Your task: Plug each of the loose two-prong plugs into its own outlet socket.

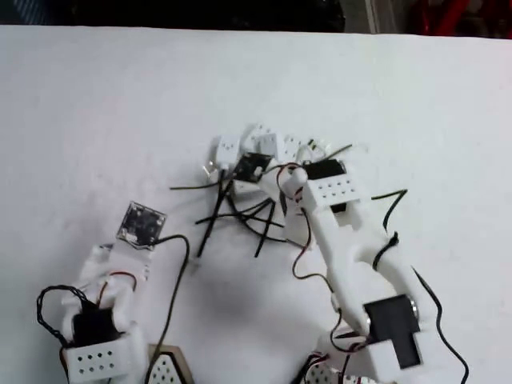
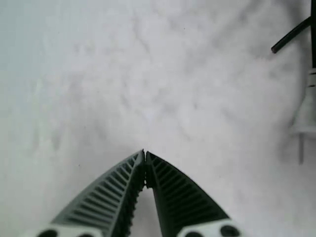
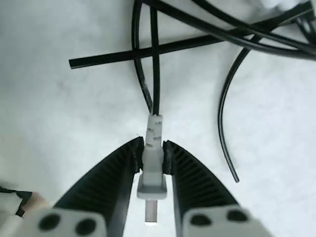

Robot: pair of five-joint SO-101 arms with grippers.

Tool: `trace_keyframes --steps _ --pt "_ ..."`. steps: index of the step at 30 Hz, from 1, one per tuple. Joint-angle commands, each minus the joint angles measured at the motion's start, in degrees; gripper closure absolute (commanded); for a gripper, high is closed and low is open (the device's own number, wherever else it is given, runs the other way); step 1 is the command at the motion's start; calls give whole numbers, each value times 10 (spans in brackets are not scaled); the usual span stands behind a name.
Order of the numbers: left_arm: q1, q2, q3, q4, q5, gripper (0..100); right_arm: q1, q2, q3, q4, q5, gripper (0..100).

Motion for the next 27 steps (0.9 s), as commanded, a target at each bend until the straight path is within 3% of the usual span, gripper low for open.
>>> trace_keyframes --steps 1,12,27 --pt "-5 -5 -4 -2 -7 974 29 -36 -4 3 -38 981" --pt "-5 -5 -4 -1 -7 976 81 -91 62 -44 -113 981" --pt "-5 -5 -4 -2 -7 976 87 -421 34 96 -111 982"
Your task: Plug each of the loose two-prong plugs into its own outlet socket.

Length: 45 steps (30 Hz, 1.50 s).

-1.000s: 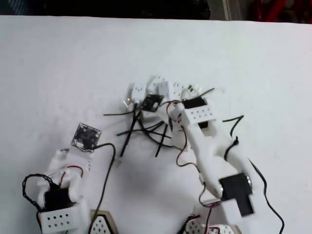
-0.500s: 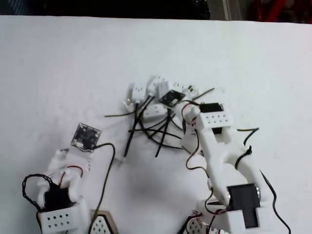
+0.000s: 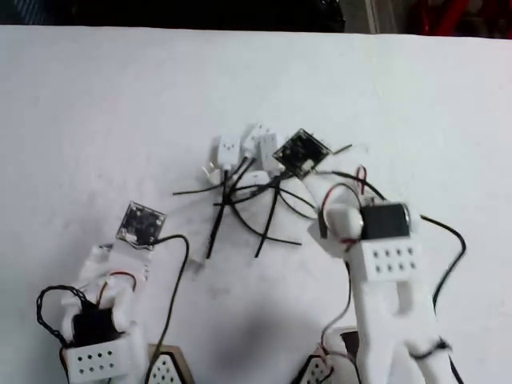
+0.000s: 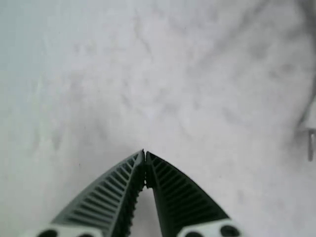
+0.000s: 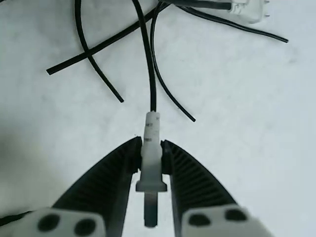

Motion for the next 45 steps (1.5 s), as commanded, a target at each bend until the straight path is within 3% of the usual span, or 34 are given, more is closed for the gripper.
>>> trace_keyframes --steps 1,6,15,26,38,45 --pt "-4 -5 -4 -2 -7 976 13 -74 -40 22 -5 982" --pt "-4 -5 -4 -1 -7 976 9 -120 -42 11 -30 981" --pt "-4 -5 -4 -1 -7 976 8 -139 41 -119 -130 981" --pt "-4 -5 -4 -1 -7 976 -36 -243 29 -123 -156 981" --pt "-4 -5 -4 -1 -7 974 -34 -88 197 -269 -151 981" --pt "-4 -5 -4 -1 -7 974 -33 82 186 -282 -118 981"
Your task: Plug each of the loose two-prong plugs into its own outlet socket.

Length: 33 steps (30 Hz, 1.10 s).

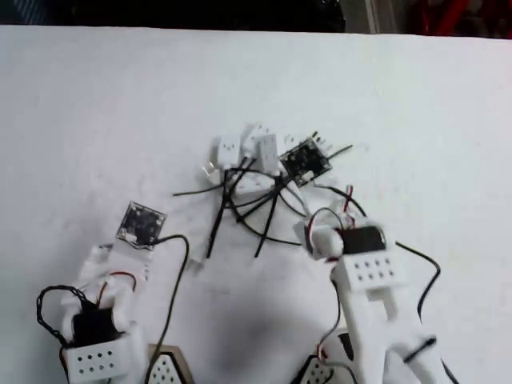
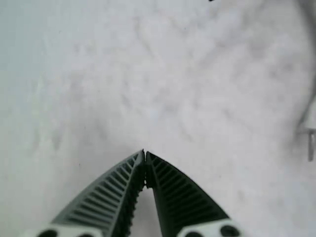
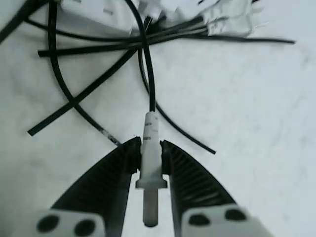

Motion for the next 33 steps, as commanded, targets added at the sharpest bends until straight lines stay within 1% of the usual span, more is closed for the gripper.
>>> trace_keyframes --steps 1,4,10,14,21,28,32,33 --pt "-4 -5 -4 -1 -7 974 -1 78 -30 -10 30 981" --pt "-4 -5 -4 -1 -7 974 -4 148 -47 4 54 981" --pt "-4 -5 -4 -1 -7 974 -3 260 -130 87 88 978" --pt "-4 -5 -4 -1 -7 974 -5 309 -181 143 106 915" --pt "-4 -5 -4 -1 -7 974 -5 368 -252 211 119 908" --pt "-4 -5 -4 -1 -7 974 -5 449 -296 219 119 915" --pt "-4 -5 -4 -1 -7 974 -1 472 -314 219 121 974" --pt "-4 -5 -4 -1 -7 974 -2 473 -314 220 133 982"
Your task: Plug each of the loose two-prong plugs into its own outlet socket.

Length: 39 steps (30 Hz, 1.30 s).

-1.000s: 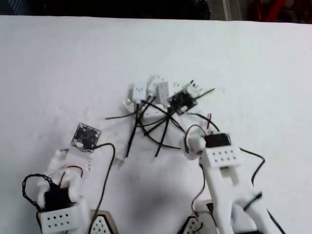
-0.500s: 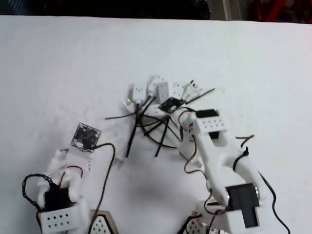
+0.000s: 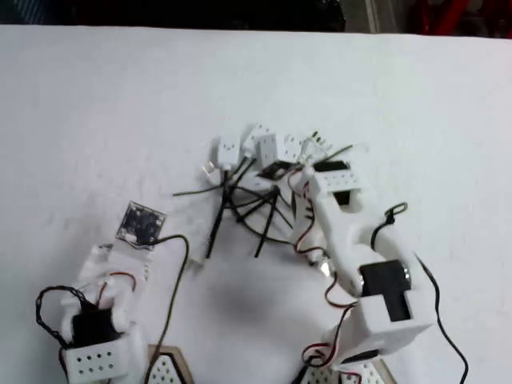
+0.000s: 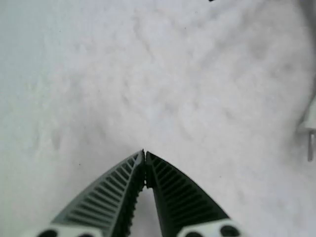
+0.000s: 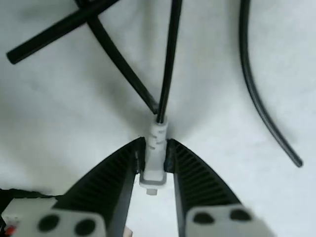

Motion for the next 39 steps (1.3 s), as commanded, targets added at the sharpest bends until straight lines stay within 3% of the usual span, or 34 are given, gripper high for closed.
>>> trace_keyframes --steps 1,8,17,20,26,30,39 --pt "-4 -5 -4 -1 -7 974 -5 -1 -24 11 27 982" --pt "-4 -5 -4 -2 -7 974 -4 -58 -49 84 50 981" --pt "-4 -5 -4 -3 -7 973 -8 -364 -48 117 -24 981" --pt "-4 -5 -5 -3 -7 973 -8 -440 -47 117 -79 981" --pt "-1 -5 -14 -4 -7 976 -29 -501 -41 93 -261 980" --pt "0 -5 -40 -4 -6 973 -56 -535 9 15 -347 980" --pt "76 -1 -161 -11 -6 973 -45 -732 292 -298 -519 981"
